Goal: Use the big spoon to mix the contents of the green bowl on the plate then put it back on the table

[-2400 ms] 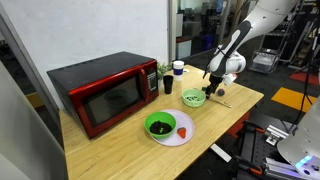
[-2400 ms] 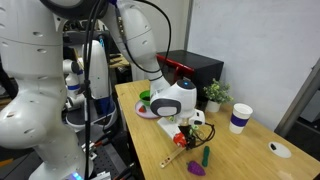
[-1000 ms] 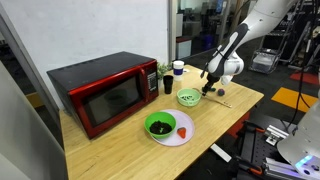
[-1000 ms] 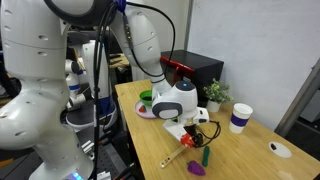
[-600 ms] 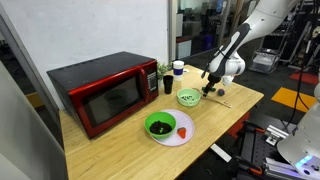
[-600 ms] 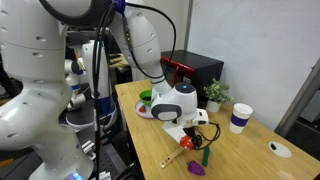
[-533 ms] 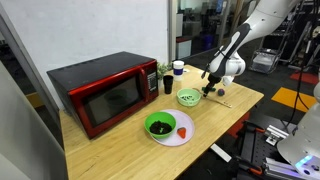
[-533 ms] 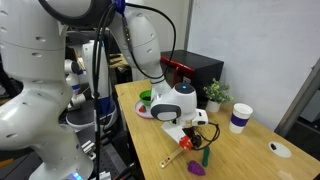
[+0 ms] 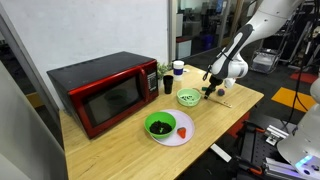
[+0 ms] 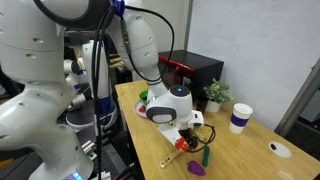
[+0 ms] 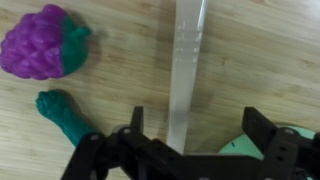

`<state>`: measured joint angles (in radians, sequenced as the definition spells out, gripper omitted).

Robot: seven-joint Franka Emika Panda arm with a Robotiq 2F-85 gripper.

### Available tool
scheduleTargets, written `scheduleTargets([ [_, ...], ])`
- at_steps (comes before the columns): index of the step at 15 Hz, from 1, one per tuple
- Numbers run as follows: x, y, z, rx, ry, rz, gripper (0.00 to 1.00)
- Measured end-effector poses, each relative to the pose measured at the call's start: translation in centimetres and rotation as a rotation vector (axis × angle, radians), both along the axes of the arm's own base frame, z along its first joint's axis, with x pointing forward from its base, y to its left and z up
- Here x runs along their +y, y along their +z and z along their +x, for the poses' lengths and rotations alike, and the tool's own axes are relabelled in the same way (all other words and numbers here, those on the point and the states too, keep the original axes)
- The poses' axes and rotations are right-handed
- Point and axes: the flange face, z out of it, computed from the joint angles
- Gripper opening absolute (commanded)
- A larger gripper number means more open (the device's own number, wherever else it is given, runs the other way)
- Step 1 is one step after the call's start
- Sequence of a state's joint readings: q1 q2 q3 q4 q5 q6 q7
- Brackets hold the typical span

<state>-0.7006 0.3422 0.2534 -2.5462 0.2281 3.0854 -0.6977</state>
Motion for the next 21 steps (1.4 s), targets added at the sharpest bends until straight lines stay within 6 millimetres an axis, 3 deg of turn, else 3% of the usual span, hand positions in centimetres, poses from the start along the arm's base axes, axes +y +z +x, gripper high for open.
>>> scheduleTargets([
  [8, 0.2, -0.5, -1.5, -0.016, -0.013, -0.015, 1.0],
  [21, 0.4, -0.9, -2.0, -0.019, -0.016, -0.021, 1.0],
])
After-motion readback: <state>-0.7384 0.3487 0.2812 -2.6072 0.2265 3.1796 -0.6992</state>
